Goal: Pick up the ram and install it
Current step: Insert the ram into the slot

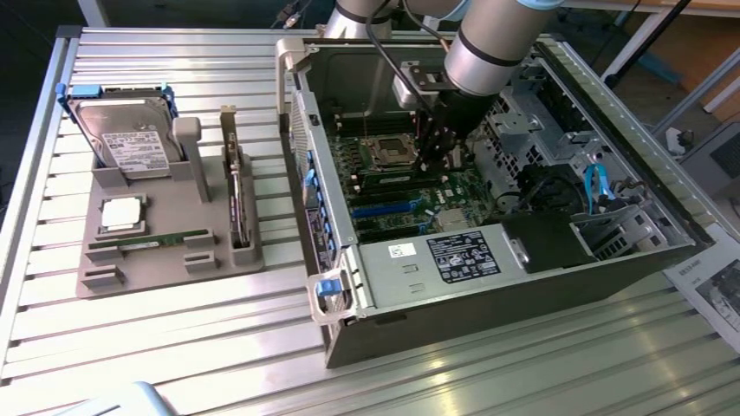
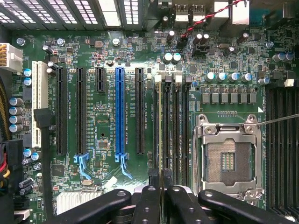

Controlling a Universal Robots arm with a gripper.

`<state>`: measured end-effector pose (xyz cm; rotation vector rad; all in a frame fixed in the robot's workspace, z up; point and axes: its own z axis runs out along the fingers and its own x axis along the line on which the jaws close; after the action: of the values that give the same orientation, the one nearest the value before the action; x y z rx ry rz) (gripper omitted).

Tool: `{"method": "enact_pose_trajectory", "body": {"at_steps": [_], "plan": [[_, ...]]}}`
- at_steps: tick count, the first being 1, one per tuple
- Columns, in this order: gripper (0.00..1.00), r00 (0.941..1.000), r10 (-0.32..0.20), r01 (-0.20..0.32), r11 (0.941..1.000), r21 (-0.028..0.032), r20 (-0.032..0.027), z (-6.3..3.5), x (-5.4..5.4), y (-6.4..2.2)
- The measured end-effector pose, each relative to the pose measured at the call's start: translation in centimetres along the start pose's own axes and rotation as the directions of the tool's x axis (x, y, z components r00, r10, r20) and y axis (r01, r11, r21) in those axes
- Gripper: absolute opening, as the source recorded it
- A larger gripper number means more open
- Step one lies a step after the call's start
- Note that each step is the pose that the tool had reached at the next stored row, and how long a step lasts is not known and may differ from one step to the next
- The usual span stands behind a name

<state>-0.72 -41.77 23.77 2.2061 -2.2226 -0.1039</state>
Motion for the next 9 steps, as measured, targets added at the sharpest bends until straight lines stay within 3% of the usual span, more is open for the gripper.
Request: {"method": "enact_pose_trajectory", "body": {"at_steps": [9], "plan": [[0.12, 1.0, -0.01, 0.01, 1.0, -0.0003, -0.0006, 0.03, -0.02, 0.0]]}}
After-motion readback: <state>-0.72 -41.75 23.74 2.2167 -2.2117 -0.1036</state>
